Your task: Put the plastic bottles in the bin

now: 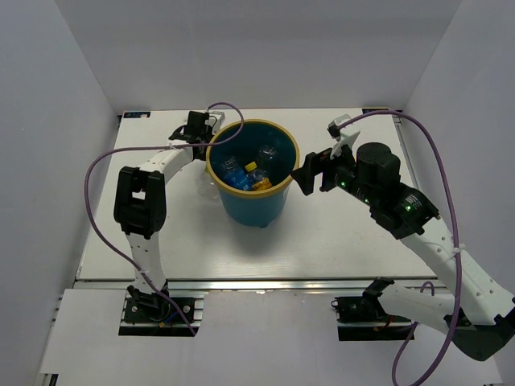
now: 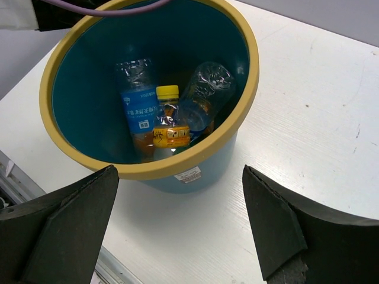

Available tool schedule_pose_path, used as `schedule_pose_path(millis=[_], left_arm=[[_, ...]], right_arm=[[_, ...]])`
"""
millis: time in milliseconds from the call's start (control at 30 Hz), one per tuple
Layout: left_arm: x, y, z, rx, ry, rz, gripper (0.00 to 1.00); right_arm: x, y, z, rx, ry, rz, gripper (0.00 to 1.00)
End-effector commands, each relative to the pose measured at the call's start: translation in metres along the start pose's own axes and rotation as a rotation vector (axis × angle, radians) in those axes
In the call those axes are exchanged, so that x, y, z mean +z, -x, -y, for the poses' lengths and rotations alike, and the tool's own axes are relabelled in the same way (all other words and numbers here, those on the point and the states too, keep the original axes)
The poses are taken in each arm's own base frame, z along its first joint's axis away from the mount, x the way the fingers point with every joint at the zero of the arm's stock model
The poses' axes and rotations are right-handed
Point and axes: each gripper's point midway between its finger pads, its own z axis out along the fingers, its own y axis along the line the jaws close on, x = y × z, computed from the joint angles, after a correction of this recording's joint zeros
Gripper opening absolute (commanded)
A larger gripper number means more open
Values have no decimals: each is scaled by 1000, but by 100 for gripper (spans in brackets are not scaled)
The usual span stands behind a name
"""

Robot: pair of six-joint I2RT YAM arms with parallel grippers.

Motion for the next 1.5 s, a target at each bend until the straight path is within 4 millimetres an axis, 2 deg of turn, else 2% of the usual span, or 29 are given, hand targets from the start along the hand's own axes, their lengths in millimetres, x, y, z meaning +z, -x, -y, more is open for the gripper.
schedule_pose_path(millis=[0, 100, 167, 200, 267, 300, 367, 400, 467, 500, 533, 567, 600, 633, 700, 733, 833, 867, 900, 933, 1000, 1033, 1133, 1200, 1267, 1300, 1333, 1367, 1467], left_arm=[[-31, 5, -21, -34, 125, 22, 28], [-56, 27, -35, -85, 203, 102, 21], [-72, 38, -53, -130, 274, 143, 17], [-86, 50, -58, -174, 298, 184, 7], [-106, 57, -81, -253, 364, 220, 1], [-124, 70, -86, -273, 384, 264, 0], [-149, 76, -108, -309, 500, 296, 0], [-172, 90, -111, -316, 537, 348, 0], [-202, 100, -121, -343, 625, 396, 0], [-216, 109, -121, -354, 637, 431, 0], [-245, 125, -118, -371, 641, 504, 0], [-261, 134, -118, -407, 648, 557, 0], [-273, 142, -114, -426, 633, 601, 0], [-300, 158, -106, -442, 601, 681, 0], [-320, 175, -87, -457, 489, 751, 0], [-343, 188, -75, -456, 431, 819, 0], [-368, 216, -21, -401, 123, 920, 0], [-379, 224, 13, -356, -70, 945, 0], [-376, 221, 16, -372, -82, 935, 0], [-382, 225, 49, -303, -239, 942, 0], [-373, 220, 78, -284, -327, 908, 0], [-366, 215, 104, -260, -362, 881, 0], [-351, 198, 148, -174, -457, 802, 4], [-346, 185, 152, -187, -476, 772, 7], [-344, 175, 152, -205, -482, 768, 18], [-344, 168, 155, -203, -500, 764, 27], [-346, 158, 159, -188, -534, 768, 44], [-349, 150, 168, -175, -592, 749, 53], [-356, 138, 170, -171, -616, 749, 80]], right_arm=[[-4, 7, 3, 1, -16, 34, 89], [-6, 7, 4, 1, -18, 41, 89], [-8, 8, 5, 4, -26, 50, 89], [-10, 9, 7, 5, -35, 59, 89], [-12, 10, 9, 8, -43, 69, 89], [-13, 10, 10, 9, -50, 75, 89], [-16, 11, 12, 9, -59, 86, 89], [-16, 10, 15, 11, -78, 86, 89], [-18, 9, 22, 19, -117, 89, 89], [-20, 10, 35, 46, -192, 99, 89], [-22, 6, 45, 67, -252, 96, 89], [-25, 6, 54, 89, -303, 105, 89], [-32, 5, 72, 126, -415, 128, 89], [-38, -3, 82, 144, -473, 128, 89], [-51, -7, 99, 190, -576, 158, 89], [-54, -15, 103, 196, -601, 148, 89], [-60, -22, 109, 201, -627, 146, 89], [-59, -28, 109, 197, -626, 130, 89], [-58, -30, 108, 197, -623, 124, 89], [-58, -33, 108, 194, -620, 116, 89], [-56, -38, 107, 192, -611, 101, 89], [-55, -39, 107, 190, -608, 99, 89], [-56, -42, 109, 192, -619, 99, 89], [-58, -43, 110, 193, -626, 104, 89], [-59, -45, 111, 193, -628, 104, 89], [-60, -47, 111, 187, -630, 100, 89], [-60, -49, 113, 184, -635, 97, 89], [-60, -50, 113, 182, -639, 96, 89], [-60, -52, 115, 180, -648, 95, 89]])
